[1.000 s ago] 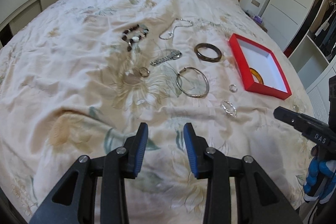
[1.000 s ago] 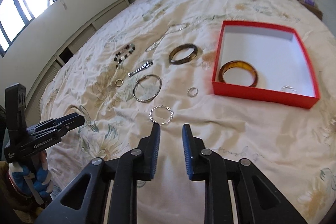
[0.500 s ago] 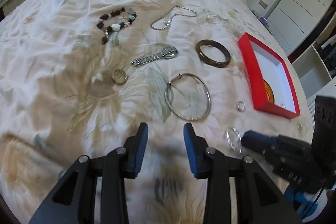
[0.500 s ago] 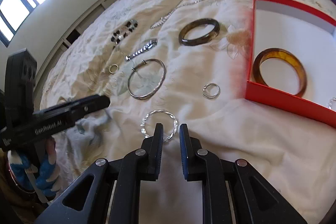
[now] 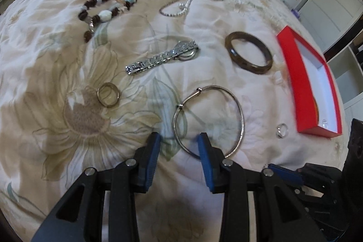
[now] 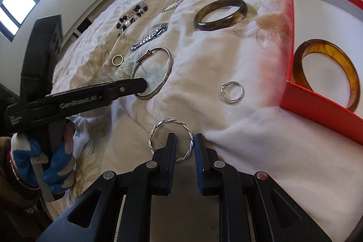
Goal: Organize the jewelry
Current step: 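Move left tool to silver clasp bangle while right tool approaches another twisted bangle, then close left tool on clasp bangle while right tool grasps twisted bangle, then lift and carry both held bangles into the red box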
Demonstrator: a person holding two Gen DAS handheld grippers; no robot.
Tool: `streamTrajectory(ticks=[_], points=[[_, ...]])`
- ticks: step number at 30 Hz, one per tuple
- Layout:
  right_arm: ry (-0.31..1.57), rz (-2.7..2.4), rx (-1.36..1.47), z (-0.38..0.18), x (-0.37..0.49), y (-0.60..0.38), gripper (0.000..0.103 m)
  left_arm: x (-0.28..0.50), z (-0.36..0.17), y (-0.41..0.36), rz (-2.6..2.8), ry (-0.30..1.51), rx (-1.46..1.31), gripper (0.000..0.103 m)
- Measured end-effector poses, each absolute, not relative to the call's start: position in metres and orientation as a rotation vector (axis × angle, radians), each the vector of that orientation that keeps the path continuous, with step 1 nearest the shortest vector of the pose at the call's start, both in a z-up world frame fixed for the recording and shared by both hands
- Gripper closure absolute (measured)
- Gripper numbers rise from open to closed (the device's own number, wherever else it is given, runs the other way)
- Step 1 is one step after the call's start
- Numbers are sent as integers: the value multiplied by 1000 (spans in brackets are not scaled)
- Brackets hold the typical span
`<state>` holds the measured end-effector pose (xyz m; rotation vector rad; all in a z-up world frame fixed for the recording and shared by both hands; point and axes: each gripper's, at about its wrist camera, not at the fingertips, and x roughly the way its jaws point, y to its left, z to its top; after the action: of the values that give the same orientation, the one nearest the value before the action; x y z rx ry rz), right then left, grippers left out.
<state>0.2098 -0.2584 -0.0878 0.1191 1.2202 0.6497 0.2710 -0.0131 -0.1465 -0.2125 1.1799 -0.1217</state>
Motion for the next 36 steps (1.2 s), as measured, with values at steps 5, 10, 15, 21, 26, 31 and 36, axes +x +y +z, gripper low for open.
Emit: streamTrajectory(ticks=[5, 10, 15, 21, 26, 31, 36], points=[[1240, 673, 108, -91, 213, -256, 86, 281, -151, -15, -123, 1217, -200, 71], [1227, 646, 77, -93, 210, -253, 96, 279, -151, -20, -103, 1171, -164, 80], [1212, 610, 108, -92, 208, -257, 97, 267, -143, -8, -125, 1116, -243, 92], [1193, 550, 85, -85, 201, -253, 97, 254, -123, -7, -128, 1081, -233, 99], [1171, 505, 71, -71, 189, -256, 98, 237, -106, -6, -126, 1052, -206, 100], [1144, 470, 78, -52, 173, -260, 98, 214, -88, 1, -122, 1031, -197, 100], [1117, 448, 80, -33, 150, -263, 98, 189, -69, 3, -118, 1002, -174, 101]])
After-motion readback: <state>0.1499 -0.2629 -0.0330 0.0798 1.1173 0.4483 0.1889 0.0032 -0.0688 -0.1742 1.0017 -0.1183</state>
